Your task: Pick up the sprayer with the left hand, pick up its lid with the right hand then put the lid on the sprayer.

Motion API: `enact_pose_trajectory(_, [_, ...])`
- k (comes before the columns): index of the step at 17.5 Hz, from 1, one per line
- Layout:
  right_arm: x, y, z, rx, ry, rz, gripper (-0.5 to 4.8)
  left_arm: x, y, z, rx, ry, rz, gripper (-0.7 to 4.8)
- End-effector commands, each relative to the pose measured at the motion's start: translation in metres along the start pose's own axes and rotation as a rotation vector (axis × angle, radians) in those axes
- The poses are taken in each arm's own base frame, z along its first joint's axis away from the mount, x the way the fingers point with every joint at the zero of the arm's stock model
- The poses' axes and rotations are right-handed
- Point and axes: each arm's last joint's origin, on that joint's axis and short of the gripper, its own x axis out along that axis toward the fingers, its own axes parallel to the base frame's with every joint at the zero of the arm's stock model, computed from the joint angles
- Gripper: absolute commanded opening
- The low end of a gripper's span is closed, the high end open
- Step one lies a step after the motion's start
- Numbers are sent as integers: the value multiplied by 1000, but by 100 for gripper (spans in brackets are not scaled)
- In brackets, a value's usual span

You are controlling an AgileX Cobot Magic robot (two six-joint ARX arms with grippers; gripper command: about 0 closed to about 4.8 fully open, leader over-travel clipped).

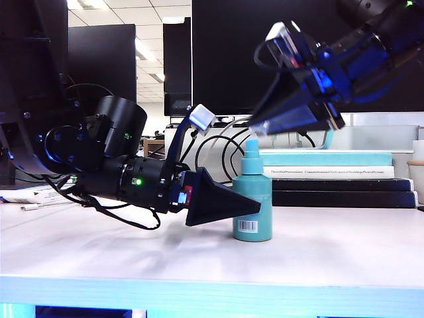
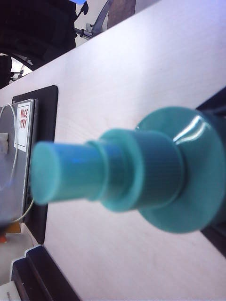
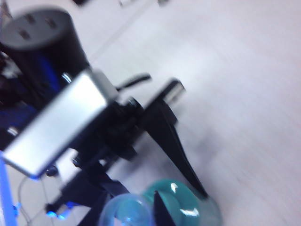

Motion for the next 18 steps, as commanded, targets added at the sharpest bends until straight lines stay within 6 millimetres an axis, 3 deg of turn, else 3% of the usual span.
enact_pose_trajectory(1, [-1,1,2,-21,-10,-10,93,1,-1,-5,-27,31,9,247])
enact_pose_trajectory(18, [9,4,-6,-94,59,-86,93,3,-2,-5,-31,31,4,246])
